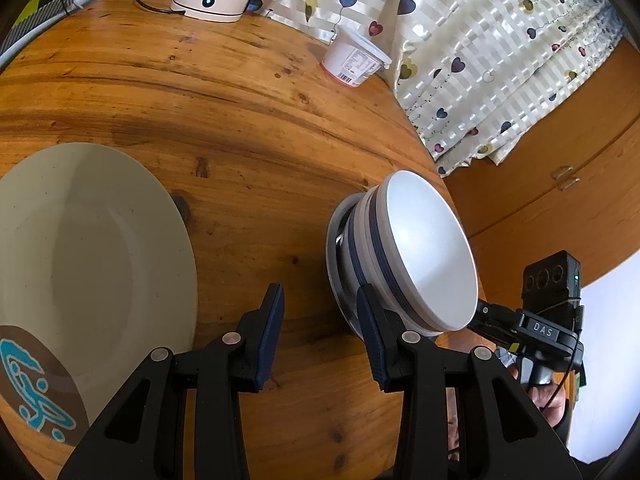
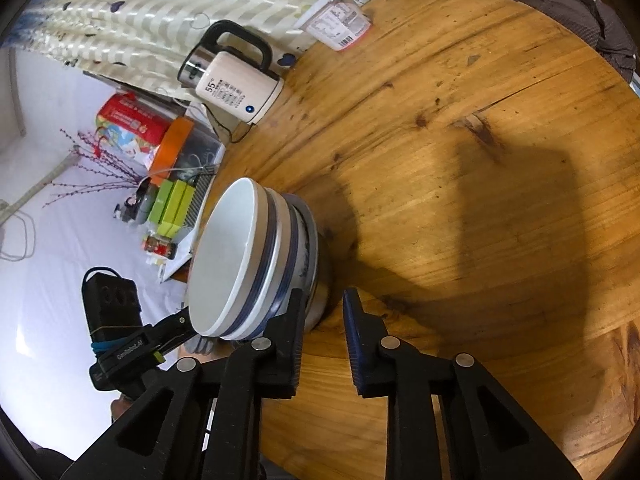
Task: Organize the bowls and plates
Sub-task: 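Carry the tilted bowl stack with both grippers toward the beige plate stack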
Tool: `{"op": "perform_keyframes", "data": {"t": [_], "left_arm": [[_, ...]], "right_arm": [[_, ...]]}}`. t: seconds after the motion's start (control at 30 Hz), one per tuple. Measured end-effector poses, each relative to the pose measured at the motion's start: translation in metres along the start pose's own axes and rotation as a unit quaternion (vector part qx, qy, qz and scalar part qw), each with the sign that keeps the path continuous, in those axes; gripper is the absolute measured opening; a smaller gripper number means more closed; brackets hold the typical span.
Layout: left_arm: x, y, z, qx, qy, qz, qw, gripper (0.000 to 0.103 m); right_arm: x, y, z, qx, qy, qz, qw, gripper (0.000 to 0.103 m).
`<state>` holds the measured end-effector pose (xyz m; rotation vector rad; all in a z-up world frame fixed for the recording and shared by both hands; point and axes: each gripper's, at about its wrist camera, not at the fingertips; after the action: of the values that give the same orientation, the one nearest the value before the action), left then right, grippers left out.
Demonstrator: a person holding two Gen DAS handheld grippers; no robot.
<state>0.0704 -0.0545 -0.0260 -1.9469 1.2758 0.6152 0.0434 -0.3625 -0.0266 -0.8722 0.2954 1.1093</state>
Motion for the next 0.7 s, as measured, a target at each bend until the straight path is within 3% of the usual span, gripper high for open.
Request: {"op": "perform_keyframes", "data": {"t": [0.2,0.47,0.53,0.7], "left_arm": [[0.0009,0.0000,0.0008,0.002,0.000,-0.001,1.0000,0.038],[0.0041,-0.0032,-0.0024,0.010,0.001,0.003,0.9999,0.035],[0.0049,-0.0038,-0.0031,0.012,0.005,0.006,0.9999,0.029],[0.0078,-0.0039,-0.0031,0.012,0.008,0.011,0.9998,0.026]], "right_arm": [[0.0011,-0.0002,-0.0004,0.001,-0.005,-0.001,1.000,0.017],[0.0018,-0.0010,0.0031,-0.009,-0.013,-0.002,1.000,0.007],[0.0021,-0.0020,0.0043,-0.012,-0.012,-0.002,1.000,0.007],[0.0025,-0.0025,0.0045,-0.013,-0.012,-0.002,1.000,0.007]]}}
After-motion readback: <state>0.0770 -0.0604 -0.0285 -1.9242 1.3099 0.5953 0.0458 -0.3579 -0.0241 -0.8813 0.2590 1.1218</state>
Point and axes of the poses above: each gripper's, at about its wrist camera, not at the fingertips, and x roughly the way its jaws point, z to its left, y to its underside, and after that the axes turned 12 degrees about -x, right-handed
